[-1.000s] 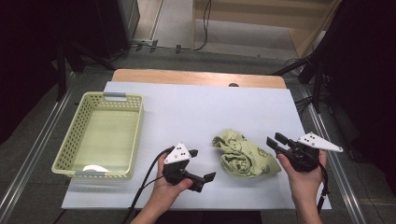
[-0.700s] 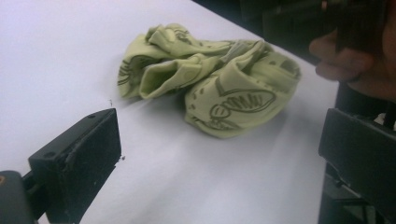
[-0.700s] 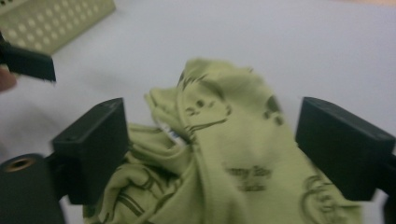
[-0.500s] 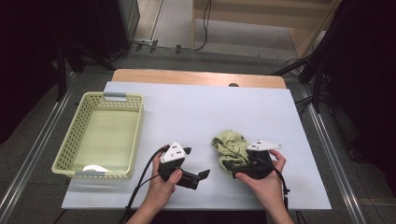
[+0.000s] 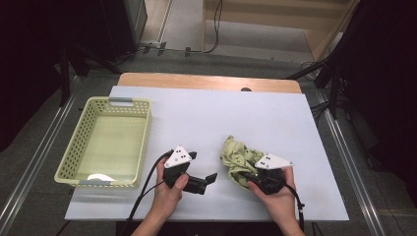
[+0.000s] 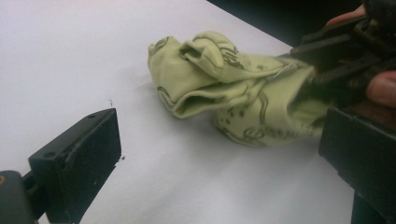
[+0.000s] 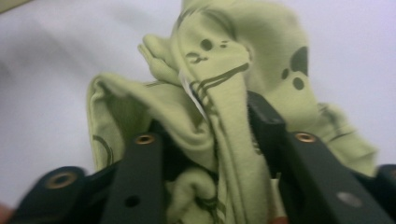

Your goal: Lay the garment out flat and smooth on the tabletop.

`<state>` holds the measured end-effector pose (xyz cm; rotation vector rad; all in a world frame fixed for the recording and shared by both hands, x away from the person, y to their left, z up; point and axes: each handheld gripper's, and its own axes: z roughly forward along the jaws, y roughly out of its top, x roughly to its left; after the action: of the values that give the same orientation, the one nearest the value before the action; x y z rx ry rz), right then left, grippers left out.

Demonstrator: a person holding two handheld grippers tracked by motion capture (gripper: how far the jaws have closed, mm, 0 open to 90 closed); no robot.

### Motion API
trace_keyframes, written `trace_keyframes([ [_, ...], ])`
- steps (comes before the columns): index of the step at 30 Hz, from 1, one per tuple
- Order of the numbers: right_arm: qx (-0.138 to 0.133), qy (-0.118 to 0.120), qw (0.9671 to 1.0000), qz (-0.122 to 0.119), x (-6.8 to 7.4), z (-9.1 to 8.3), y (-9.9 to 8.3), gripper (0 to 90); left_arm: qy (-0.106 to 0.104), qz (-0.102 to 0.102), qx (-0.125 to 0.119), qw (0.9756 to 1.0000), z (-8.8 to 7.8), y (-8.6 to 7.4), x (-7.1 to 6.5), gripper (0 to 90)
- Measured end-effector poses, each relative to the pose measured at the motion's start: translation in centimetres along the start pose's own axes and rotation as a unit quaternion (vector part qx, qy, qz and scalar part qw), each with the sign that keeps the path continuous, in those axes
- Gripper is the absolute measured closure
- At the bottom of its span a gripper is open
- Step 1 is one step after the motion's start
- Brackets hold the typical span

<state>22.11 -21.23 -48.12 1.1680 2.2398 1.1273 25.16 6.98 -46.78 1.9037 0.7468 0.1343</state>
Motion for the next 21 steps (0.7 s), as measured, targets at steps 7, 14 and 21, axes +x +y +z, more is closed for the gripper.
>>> trace_keyframes([
  [7,-0.075,-0.056,0.9955,-0.014,-0.4,-1.5,0.3,68.0,0.004,0.002,-0.006,1.0,-0.3,0.1,0.1,0.0],
  [14,-0.108,-0.067,0.9913,-0.033,0.6,-0.5,0.3,67.0,0.006,0.002,-0.017,0.9998,-0.4,0.1,0.3,0.0],
  [21,-0.066,0.02,0.9962,-0.053,3.5,1.8,-0.1,47.7,0.008,-0.001,-0.02,0.9998,-0.7,0.0,0.6,0.0],
])
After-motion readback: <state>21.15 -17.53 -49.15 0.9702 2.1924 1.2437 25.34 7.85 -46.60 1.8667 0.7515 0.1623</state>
